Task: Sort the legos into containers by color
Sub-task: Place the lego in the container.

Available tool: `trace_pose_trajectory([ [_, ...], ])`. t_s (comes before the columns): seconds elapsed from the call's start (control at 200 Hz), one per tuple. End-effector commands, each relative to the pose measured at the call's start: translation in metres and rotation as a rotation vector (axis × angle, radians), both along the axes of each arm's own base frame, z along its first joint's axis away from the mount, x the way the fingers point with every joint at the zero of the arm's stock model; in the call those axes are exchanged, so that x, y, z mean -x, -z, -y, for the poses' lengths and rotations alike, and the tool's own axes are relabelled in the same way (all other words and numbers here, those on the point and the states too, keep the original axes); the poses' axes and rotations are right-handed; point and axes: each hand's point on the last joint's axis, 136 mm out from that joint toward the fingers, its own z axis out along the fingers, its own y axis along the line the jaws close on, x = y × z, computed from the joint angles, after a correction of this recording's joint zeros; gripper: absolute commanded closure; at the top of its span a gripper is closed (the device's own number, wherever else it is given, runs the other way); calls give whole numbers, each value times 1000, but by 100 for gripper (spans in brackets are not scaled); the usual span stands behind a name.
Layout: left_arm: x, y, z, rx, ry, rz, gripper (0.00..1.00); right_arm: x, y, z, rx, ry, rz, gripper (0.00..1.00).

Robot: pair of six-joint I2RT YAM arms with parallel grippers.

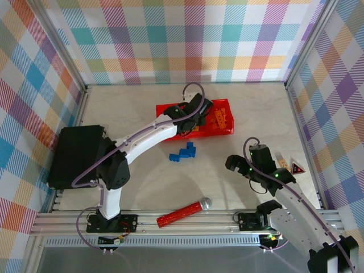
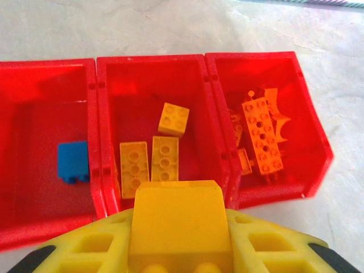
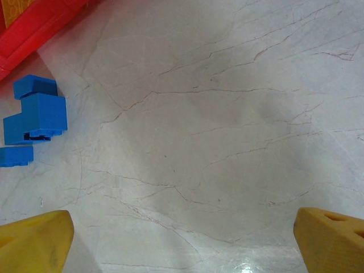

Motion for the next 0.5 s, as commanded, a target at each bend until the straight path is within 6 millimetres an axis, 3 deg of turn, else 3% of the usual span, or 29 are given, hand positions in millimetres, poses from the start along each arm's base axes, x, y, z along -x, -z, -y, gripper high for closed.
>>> trace_pose_trajectory([
  [0.0,-23,17,-6,-65,30,-30,64,-7,-9,-7,-42,0,20,1],
  [0.195,-55,43,3,-36,35,-56,64,-9,-17,-10,-53,-12,29,1],
  [0.495,-68,77,3,-27,4,-112,64,-1,-16,-11,-44,-53,12,1],
])
